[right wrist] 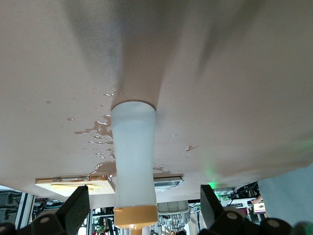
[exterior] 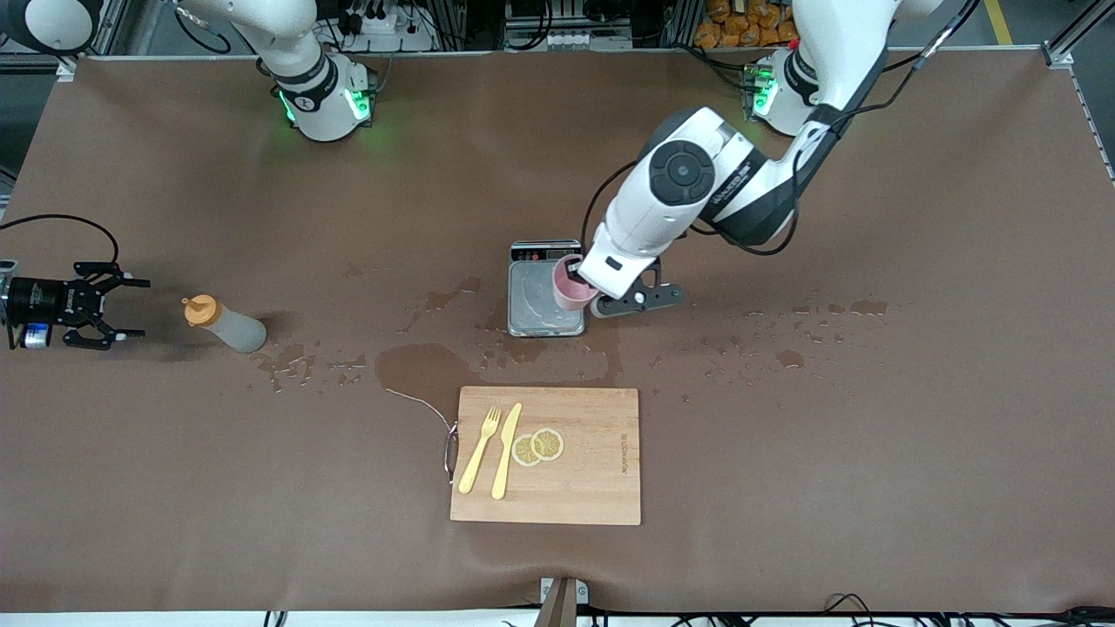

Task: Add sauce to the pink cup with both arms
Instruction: 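Carry the pink cup with the left gripper onto the silver scale, then set the cup on the scale and open the left gripper, then lift the white bottle with the right gripper while the left gripper withdraws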

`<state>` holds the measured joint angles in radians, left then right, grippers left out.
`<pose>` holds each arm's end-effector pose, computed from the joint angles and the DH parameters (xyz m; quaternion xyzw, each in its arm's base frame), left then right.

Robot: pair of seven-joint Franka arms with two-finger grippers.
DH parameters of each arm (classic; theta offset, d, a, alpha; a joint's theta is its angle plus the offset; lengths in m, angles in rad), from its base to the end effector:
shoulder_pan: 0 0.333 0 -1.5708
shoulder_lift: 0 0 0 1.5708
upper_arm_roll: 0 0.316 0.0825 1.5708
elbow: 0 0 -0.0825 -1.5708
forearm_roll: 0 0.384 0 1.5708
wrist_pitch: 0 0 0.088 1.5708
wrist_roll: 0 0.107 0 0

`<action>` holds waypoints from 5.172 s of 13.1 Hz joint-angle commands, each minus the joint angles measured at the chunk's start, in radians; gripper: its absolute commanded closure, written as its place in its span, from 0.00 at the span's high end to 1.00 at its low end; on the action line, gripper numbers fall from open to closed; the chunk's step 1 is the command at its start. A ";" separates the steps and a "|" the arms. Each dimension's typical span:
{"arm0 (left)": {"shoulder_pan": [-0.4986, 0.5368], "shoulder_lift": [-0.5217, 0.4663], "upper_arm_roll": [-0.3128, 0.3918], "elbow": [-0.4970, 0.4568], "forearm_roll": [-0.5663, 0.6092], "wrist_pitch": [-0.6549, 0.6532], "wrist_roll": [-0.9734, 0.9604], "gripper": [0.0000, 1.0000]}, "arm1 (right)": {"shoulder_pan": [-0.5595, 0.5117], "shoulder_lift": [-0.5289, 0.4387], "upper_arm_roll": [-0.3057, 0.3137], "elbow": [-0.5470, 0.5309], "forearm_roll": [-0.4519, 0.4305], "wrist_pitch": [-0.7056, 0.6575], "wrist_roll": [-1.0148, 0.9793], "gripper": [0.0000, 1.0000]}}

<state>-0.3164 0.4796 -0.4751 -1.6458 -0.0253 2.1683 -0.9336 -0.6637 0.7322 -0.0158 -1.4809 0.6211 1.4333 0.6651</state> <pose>0.5052 -0.4557 0.3710 0.9866 0.1049 -0.0577 0.1105 0.5340 -0.3412 0.2279 -0.6428 0.6094 0.3600 0.2931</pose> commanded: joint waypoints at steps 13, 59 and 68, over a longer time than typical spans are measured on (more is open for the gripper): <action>-0.144 0.215 0.029 0.104 0.133 -0.019 -0.114 0.00 | -0.001 0.095 0.016 0.010 0.077 0.032 0.025 1.00; 0.379 -0.242 0.030 0.106 0.113 -0.432 0.465 1.00 | 0.127 0.153 0.017 -0.090 0.193 0.082 -0.022 1.00; 0.359 -0.419 0.227 0.045 0.039 -0.562 0.795 1.00 | 0.122 0.142 0.016 -0.087 0.183 0.067 -0.013 0.50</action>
<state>0.1177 0.1634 -0.3784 -1.5252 0.0702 1.6190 -0.2299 -0.5376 0.8909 -0.0018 -1.5562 0.7924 1.5082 0.6522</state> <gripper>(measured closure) 0.000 0.467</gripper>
